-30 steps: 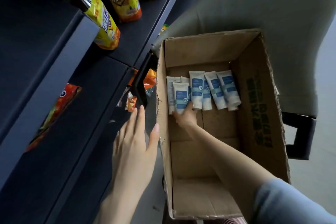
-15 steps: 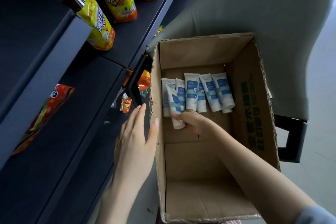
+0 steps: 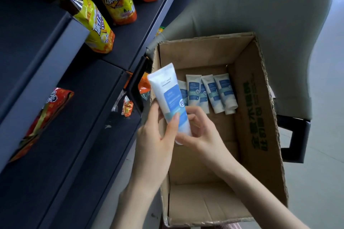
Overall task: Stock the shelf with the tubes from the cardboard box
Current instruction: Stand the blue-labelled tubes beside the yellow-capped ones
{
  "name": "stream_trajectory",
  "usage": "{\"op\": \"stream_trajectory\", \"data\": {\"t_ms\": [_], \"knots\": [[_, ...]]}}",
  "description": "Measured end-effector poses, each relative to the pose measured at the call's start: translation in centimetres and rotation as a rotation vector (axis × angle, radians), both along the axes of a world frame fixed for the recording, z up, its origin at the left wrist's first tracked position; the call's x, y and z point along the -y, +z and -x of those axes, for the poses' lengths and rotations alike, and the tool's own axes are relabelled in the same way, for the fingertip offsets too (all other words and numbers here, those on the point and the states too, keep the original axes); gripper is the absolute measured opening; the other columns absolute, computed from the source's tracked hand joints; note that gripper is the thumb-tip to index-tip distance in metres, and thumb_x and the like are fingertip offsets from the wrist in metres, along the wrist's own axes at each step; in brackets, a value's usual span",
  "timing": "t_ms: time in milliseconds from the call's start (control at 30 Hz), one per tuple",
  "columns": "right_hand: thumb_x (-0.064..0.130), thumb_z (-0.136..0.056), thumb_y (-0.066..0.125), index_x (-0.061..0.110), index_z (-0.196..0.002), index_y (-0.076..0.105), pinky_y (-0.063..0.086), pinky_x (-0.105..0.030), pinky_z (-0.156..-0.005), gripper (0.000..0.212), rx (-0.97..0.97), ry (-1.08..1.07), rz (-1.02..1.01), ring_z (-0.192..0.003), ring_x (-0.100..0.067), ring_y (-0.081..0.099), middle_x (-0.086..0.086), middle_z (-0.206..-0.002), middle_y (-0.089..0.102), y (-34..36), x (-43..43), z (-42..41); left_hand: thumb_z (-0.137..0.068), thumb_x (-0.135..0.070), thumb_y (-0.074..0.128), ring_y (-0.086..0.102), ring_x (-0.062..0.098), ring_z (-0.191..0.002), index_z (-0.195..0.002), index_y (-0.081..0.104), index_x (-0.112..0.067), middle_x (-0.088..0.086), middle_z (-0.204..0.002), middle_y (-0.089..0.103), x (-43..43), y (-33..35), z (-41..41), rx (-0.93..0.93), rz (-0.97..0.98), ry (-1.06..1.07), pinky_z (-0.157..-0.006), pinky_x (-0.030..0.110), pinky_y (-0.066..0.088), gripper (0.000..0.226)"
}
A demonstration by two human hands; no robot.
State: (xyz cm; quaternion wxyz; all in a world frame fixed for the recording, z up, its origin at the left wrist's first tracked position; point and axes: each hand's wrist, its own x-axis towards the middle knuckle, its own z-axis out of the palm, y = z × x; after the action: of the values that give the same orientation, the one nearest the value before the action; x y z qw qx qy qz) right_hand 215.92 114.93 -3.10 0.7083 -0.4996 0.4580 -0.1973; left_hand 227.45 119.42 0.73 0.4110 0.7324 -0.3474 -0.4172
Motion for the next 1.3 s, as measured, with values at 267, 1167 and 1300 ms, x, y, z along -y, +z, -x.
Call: {"op": "stream_trajectory", "data": {"t_ms": [267, 1167, 1300], "knots": [[0.027, -0.085, 0.069, 0.021, -0.119, 0.053, 0.048, -0.036, -0.098, 0.038, 0.008, 0.106, 0.088, -0.114, -0.009, 0.059, 0.009, -0.119, 0.063, 0.6, -1.6, -1.7, -0.081, -0.023, 0.062, 0.068, 0.009, -0.092, -0.098, 0.06, -0.021, -0.006, -0.096, 0.071, -0.8, -0.2, -1.8, -0.177, 0.089, 0.269, -0.073, 0.021, 0.052, 0.017], [0.025, -0.084, 0.069, 0.014, -0.146, 0.019, 0.037, -0.047, -0.107, 0.08, -0.915, -0.015, 0.005, -0.132, -0.034, 0.034, -0.017, -0.144, 0.025, -17.5, 9.9, -3.0, -0.083, -0.032, 0.065, 0.067, 0.01, -0.085, -0.118, 0.059, -0.016, -0.001, -0.102, 0.071, -1.8, -2.3, -4.7, -0.563, -0.117, 0.437, -0.07, 0.029, 0.055, 0.039], [0.012, -0.085, 0.067, 0.012, -0.141, 0.025, 0.044, -0.041, -0.099, 0.07, -0.839, 0.012, -0.027, -0.124, -0.032, 0.047, -0.016, -0.138, 0.039, -17.6, 10.0, -3.6, -0.08, -0.027, 0.071, 0.068, 0.012, -0.085, -0.119, 0.057, -0.014, 0.002, -0.102, 0.07, -1.5, -2.2, -4.8, -0.603, -0.117, 0.396, -0.062, 0.024, 0.055, 0.044]]}}
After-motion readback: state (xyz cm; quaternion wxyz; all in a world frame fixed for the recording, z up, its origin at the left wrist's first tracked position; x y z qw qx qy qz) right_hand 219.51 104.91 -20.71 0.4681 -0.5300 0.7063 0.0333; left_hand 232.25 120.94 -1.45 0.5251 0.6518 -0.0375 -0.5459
